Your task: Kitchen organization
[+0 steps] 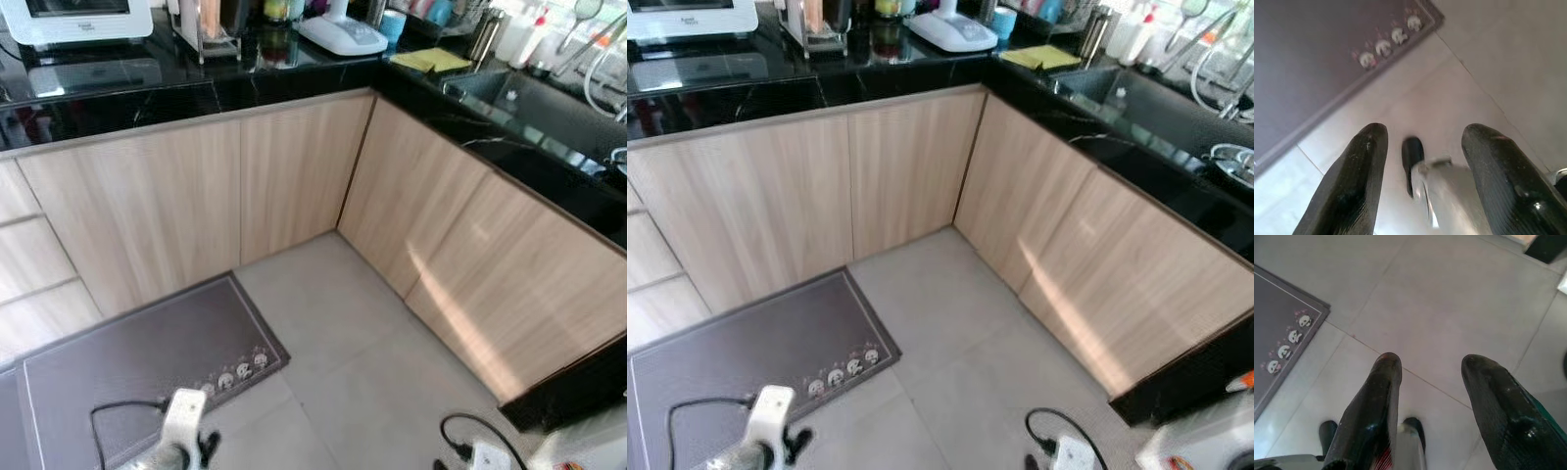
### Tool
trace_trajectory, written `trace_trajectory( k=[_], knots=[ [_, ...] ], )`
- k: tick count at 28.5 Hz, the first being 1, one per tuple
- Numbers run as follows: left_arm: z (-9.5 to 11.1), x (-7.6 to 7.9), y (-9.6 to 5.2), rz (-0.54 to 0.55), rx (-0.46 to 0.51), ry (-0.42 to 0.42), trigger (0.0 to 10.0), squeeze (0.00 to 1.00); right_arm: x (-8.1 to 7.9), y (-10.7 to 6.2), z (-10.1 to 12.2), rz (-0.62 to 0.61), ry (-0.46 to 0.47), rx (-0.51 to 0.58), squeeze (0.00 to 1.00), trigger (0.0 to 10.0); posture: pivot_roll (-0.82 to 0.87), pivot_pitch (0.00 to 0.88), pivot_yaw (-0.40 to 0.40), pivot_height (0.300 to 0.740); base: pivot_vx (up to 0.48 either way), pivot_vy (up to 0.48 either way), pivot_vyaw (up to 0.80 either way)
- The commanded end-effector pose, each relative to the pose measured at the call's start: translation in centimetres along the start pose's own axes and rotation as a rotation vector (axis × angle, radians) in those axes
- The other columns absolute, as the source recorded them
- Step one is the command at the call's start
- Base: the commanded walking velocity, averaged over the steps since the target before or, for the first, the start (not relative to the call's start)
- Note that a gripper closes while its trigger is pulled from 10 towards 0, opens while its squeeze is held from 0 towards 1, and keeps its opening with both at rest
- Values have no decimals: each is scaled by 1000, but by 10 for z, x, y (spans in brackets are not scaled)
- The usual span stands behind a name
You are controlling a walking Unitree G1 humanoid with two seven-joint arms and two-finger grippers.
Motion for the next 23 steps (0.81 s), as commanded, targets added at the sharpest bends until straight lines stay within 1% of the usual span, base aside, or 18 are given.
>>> trace_trajectory(
  k=[1, 3, 9, 10, 14, 20, 22, 23],
  knots=[
    [-2, 14, 1, -39, -10, 2, 10000, 0, 13, -3, 0, -38, 3, 1, 0, 10000, 230, 65, -104, 740, 356, 0, 0],
    [-1, 12, 1, -45, -11, 23, 10000, 0, 10, -2, 0, -40, 10, 3, 0, 10000, 224, 60, -99, 740, 352, 0, 0],
    [0, 11, 2, -48, -11, 31, 10000, 0, 10, -2, 0, -46, 20, 8, 0, 10000, 218, 55, -95, 740, 356, 0, 0],
    [2, 12, 2, -54, -8, 37, 10000, 0, 10, -2, 2, -56, 30, 19, 0, 10000, 164, 31, -70, 740, 360, 0, 0],
    [7, 15, 3, -75, 6, 54, 10000, 0, 10, -1, 7, -87, 65, 54, 0, 10000, 122, 24, -51, 740, 358, 0, 0],
    [15, 19, 5, -108, 21, 94, 10000, 0, 10, 1, 15, -107, 83, 87, 0, 10000, 40, 11, 3, 740, 361, 0, 0],
    [18, 19, 6, -119, 25, 111, 10000, 0, 9, 1, 17, -121, 115, 101, 0, 10000, 14, 5, 22, 740, 362, 0, 0],
    [18, 19, 6, -119, 25, 111, 10000, 0, 9, 1, 17, -121, 115, 101, 0, 10000, 14, 5, 22, 740, 360, 0, 0]
  ],
)
Point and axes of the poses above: a point about 5 cm out from each wrist's last joint towards the gripper, its own y axis pointing out of the wrist towards the gripper, its own z axis along the axis of the wrist's last joint, x = y × z, the point moved 1 cm from there along y, pointing out of the wrist towards the gripper, and after that the axes turned 12 degrees about y, right-handed, at the moved point
